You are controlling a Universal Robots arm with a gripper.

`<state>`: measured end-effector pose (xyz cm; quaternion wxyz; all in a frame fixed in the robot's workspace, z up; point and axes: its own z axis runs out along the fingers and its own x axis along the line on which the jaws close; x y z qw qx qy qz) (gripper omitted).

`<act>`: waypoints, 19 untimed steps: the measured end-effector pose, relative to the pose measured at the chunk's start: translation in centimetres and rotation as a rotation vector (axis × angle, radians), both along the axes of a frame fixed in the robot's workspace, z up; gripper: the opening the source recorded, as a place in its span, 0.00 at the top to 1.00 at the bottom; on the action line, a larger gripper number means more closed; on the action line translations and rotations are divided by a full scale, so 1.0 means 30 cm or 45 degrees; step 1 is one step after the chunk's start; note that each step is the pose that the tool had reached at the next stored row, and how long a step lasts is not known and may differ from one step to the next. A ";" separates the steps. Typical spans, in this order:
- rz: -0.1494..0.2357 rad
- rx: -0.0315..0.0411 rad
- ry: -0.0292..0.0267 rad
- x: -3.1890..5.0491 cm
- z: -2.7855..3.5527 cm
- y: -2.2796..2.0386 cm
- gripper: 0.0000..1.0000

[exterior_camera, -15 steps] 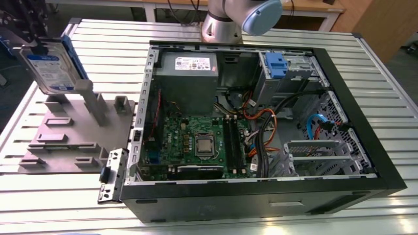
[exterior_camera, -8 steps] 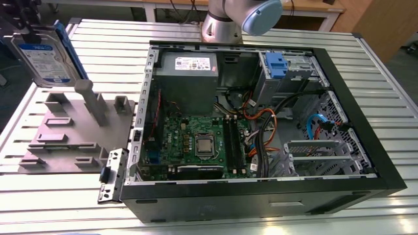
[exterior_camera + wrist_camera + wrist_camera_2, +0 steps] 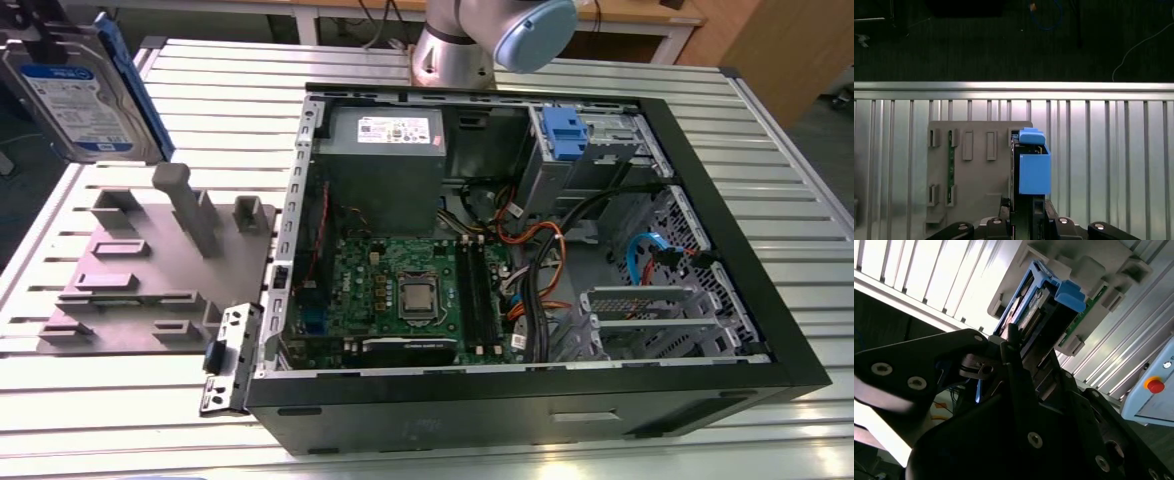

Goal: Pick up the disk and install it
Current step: 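Pick up the disk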

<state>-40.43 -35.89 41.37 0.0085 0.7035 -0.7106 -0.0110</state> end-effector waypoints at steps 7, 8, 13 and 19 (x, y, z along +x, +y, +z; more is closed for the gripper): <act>0.000 -0.0001 -0.0001 0.000 0.030 0.000 0.65; 0.000 0.0000 -0.0002 0.000 0.034 0.000 0.65; 0.000 0.0000 -0.0002 0.000 0.037 0.000 0.65; 0.000 0.0000 -0.0002 0.000 0.058 0.000 0.65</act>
